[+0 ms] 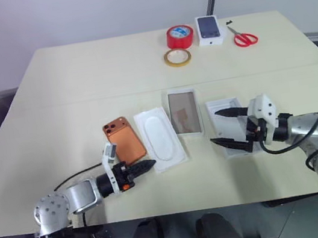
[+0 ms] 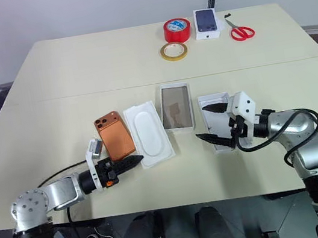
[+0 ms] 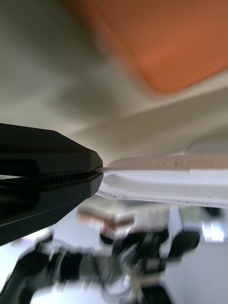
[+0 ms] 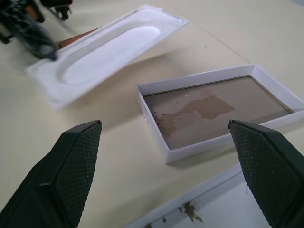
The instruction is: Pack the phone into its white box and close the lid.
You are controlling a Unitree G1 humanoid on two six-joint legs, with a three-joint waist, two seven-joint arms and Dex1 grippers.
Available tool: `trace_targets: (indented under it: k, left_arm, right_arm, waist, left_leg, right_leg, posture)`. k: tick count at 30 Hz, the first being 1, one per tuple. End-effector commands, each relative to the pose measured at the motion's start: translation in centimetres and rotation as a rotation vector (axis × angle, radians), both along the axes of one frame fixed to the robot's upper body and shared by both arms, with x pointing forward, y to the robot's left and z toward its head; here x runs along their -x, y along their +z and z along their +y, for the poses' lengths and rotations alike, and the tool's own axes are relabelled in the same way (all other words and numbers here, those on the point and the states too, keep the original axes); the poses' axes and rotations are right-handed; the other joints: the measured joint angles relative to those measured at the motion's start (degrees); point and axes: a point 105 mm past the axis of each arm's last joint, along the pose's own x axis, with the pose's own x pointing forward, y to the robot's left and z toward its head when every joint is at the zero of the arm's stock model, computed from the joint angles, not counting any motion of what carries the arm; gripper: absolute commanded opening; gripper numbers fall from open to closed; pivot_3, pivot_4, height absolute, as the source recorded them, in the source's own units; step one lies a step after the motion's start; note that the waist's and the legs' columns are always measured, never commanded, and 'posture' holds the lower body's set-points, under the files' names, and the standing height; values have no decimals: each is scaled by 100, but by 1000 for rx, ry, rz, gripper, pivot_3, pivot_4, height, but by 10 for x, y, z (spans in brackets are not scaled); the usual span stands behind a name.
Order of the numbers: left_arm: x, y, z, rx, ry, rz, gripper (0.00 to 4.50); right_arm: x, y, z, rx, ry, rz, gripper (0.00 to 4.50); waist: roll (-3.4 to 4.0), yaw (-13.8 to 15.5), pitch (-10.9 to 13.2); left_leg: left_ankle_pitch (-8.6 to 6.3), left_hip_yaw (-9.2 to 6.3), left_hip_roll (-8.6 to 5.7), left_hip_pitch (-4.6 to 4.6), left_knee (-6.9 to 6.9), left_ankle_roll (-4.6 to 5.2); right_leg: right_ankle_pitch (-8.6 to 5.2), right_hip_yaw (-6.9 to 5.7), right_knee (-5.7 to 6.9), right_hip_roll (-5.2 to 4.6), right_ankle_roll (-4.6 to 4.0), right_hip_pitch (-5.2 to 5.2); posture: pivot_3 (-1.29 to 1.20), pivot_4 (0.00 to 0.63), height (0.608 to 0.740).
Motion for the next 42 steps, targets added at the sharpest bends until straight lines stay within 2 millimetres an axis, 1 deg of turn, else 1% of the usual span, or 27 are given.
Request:
trace_targets:
  k: [1,5,7,9,11,12,14,15,16,18,19,20,21,23,25,27,29,31,33,36,39,40,42]
  left_arm:
    - [-18,29,19,-151,55,-278,27]
    - [-24,24,33,-197,36,-244,27]
    - [-27,24,35,-215,32,-256,27]
    - [-25,23,36,-212,17,-240,27]
    - [-24,25,36,-186,19,-238,27]
    - [-24,26,36,-173,21,-231,4]
    - [-25,29,37,-168,24,-235,0]
    - [-26,31,38,-168,27,-240,0]
    - [-28,37,38,-153,33,-257,0]
    - [-30,45,38,-135,41,-279,0]
    - [-31,49,38,-125,43,-287,0]
    - [-32,52,37,-119,42,-292,0]
    - [-32,54,36,-118,37,-301,0]
    - [-31,58,31,-78,15,-296,0]
    - [-33,64,28,-48,15,-305,0]
    - [-33,65,25,-38,10,-299,0]
    - [-34,67,20,-13,-7,-298,0]
    - [-36,65,15,-18,-17,-294,0]
    - [-41,60,9,-32,-19,-289,0]
    - [-44,59,0,-11,-54,-272,0]
    - [-47,55,-9,-14,-80,-261,0]
    - [-47,53,-12,-15,-90,-258,0]
    - [-45,50,-18,-27,-114,-258,0]
  right_arm:
    - [-2,-1,23,5,65,-22,4500]
    - [-15,-15,38,64,75,-17,4500]
    - [-24,-19,42,75,67,-14,4500]
    - [-34,-26,45,135,59,-15,4500]
    - [-38,-32,46,191,81,-23,4500]
    - [-38,-32,47,168,94,7,4240]
    - [-38,-32,51,159,116,19,3558]
    - [-39,-32,52,167,123,13,3069]
    - [-38,-33,54,166,135,14,2505]
    - [-37,-33,57,167,151,16,1524]
    - [-35,-35,58,177,164,15,1081]
    - [-34,-37,58,190,171,14,488]
    - [-33,-41,56,213,175,7,19]
    - [-30,-47,55,247,186,-2,19]
    - [-26,-49,58,247,199,0,19]
    - [-23,-47,64,239,214,-30,19]
    - [-16,-38,73,183,241,-36,19]
    - [-9,-33,80,167,277,-62,19]
    - [-3,-32,84,164,296,-76,19]
    - [13,-38,87,174,350,-57,19]
    - [18,-38,89,142,351,-10,19]
    - [17,-34,90,116,342,-6,288]
    - [16,-28,91,89,327,-4,966]
  waist:
    - [-9,-17,5]
    - [-9,3,6]
    - [-10,5,8]
    - [-21,-9,14]
    - [-21,-12,15]
    - [-21,-9,14]
    - [-21,-11,15]
    - [-21,-12,15]
    - [-21,-14,15]
    - [-22,-16,15]
    - [-22,-15,15]
    - [-22,-11,15]
    - [-22,-8,15]
    - [-22,-13,15]
    - [-23,-5,15]
    - [-24,-8,15]
    - [-24,-11,15]
    - [-24,-10,15]
    - [-24,-10,15]
    - [-26,-7,16]
    - [-28,-6,18]
    - [-29,-6,19]
    - [-30,-11,19]
  left_leg:
    - [10,1,-1,0,-19,-16]
    - [17,0,-5,1,-43,-28]
    - [17,0,-5,-2,-45,-28]
    - [17,0,-5,-5,-45,-28]
    - [17,0,-5,-5,-44,-28]
    - [17,0,-5,-5,-45,-28]
    - [17,-2,-3,-5,-47,-28]
    - [17,-3,-3,-5,-47,-28]
    - [17,-3,-3,-5,-47,-28]
    - [17,-4,-3,-5,-46,-28]
    - [17,-4,-3,-5,-46,-28]
    - [17,-4,-3,-5,-45,-28]
    - [17,-4,-3,-5,-45,-28]
    - [17,-4,-4,-5,-46,-28]
    - [17,-4,-4,-5,-46,-28]
    - [17,-4,-4,-5,-45,-28]
    - [17,-5,-4,-5,-44,-28]
    - [17,-5,-4,-4,-45,-28]
    - [17,-6,-4,-5,-46,-28]
    - [18,-6,-6,-5,-42,-28]
    - [18,-6,-6,-5,-42,-28]
    - [18,-6,-6,-5,-41,-29]
    - [18,-6,-6,-4,-41,-29]
  right_leg:
    - [0,3,-3,1,-2,-8]
    - [0,5,-11,0,-4,-18]
    - [0,5,-17,-1,-4,-18]
    - [0,5,-23,-1,-3,-18]
    - [3,5,-23,-2,3,-18]
    - [7,5,-23,-3,10,-19]
    - [9,1,-23,-2,13,-19]
    - [9,0,-23,-2,13,-19]
    - [9,-1,-23,-2,14,-19]
    - [10,-1,-23,-2,15,-18]
    - [10,-1,-23,-2,15,-18]
    - [10,-1,-22,-2,15,-18]
    - [10,-2,-22,-2,15,-18]
    - [10,-1,-23,-3,15,-17]
    - [10,-2,-24,-3,16,-17]
    - [11,-3,-23,-2,17,-15]
    - [11,-4,-22,-2,17,-15]
    - [11,-4,-22,-1,17,-16]
    - [11,-5,-22,0,17,-16]
    - [11,-5,-20,0,18,-15]
    - [11,-5,-20,0,18,-14]
    - [11,-5,-19,1,18,-15]
    - [11,-4,-18,1,18,-14]
  posture:
    - [0,150,740]
    - [0,150,740]
    - [0,150,740]
    - [0,150,740]
    - [0,150,740]
    - [0,150,740]
    - [0,150,740]
    - [0,150,740]
    - [0,150,740]
    - [0,150,740]
    - [0,150,740]
    - [0,150,740]
    - [0,150,740]
    - [0,150,740]
    - [0,150,740]
    - [0,150,740]
    - [0,150,740]
    - [0,150,740]
    - [0,150,740]
    - [0,150,740]
    - [0,150,740]
    - [0,150,740]
    - [0,150,740]
